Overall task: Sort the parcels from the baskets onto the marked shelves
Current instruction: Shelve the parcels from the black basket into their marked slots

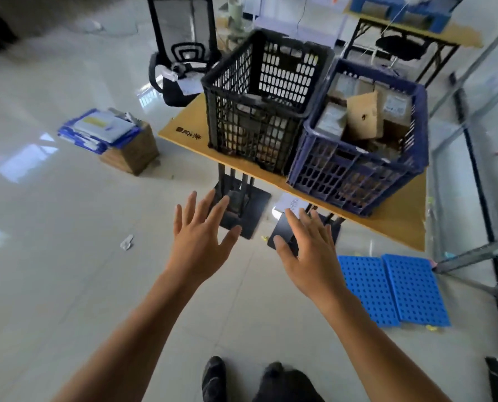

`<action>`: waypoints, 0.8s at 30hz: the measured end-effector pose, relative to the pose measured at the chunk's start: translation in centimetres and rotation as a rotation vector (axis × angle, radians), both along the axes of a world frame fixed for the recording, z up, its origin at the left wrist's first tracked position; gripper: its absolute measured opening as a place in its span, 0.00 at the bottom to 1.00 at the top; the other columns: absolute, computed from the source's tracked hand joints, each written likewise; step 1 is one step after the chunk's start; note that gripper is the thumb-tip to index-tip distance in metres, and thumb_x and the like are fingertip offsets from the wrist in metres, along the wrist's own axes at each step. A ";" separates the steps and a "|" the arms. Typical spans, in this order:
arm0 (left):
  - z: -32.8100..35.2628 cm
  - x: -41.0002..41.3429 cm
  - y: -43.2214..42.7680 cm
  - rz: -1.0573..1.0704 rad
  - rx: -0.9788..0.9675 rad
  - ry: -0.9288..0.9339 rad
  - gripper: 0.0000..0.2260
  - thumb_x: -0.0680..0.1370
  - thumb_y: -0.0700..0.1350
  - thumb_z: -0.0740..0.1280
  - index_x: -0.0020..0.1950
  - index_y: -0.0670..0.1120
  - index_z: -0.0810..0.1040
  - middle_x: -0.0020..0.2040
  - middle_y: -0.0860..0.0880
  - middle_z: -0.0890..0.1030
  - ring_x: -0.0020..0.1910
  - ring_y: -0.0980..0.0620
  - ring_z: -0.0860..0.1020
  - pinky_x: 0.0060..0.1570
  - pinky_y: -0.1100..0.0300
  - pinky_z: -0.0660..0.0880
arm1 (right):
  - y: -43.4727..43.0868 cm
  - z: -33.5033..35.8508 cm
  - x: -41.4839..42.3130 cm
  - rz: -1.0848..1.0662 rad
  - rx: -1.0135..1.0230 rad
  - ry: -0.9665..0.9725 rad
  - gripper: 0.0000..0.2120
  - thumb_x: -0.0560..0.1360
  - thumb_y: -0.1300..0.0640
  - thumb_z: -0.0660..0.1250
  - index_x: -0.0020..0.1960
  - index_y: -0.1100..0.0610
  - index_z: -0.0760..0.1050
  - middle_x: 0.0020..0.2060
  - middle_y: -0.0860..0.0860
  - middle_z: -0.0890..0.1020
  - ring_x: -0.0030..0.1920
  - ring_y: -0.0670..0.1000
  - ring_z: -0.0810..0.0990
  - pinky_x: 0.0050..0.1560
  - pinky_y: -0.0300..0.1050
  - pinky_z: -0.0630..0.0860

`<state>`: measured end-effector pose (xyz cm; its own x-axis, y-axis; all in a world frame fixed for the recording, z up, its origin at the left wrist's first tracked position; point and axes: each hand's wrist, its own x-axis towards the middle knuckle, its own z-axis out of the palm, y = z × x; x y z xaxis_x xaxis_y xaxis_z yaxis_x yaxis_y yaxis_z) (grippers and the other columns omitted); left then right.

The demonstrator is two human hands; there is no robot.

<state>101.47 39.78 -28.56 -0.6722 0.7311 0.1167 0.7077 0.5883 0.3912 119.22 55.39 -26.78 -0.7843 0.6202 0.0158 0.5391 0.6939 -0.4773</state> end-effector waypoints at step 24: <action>6.4 -20.0 26.7 0.003 -0.014 0.110 0.32 0.79 0.70 0.47 0.81 0.59 0.56 0.84 0.52 0.53 0.83 0.46 0.42 0.80 0.41 0.42 | 29.7 2.6 -21.5 0.074 0.056 0.142 0.33 0.82 0.34 0.48 0.84 0.47 0.54 0.84 0.53 0.56 0.84 0.52 0.44 0.83 0.59 0.45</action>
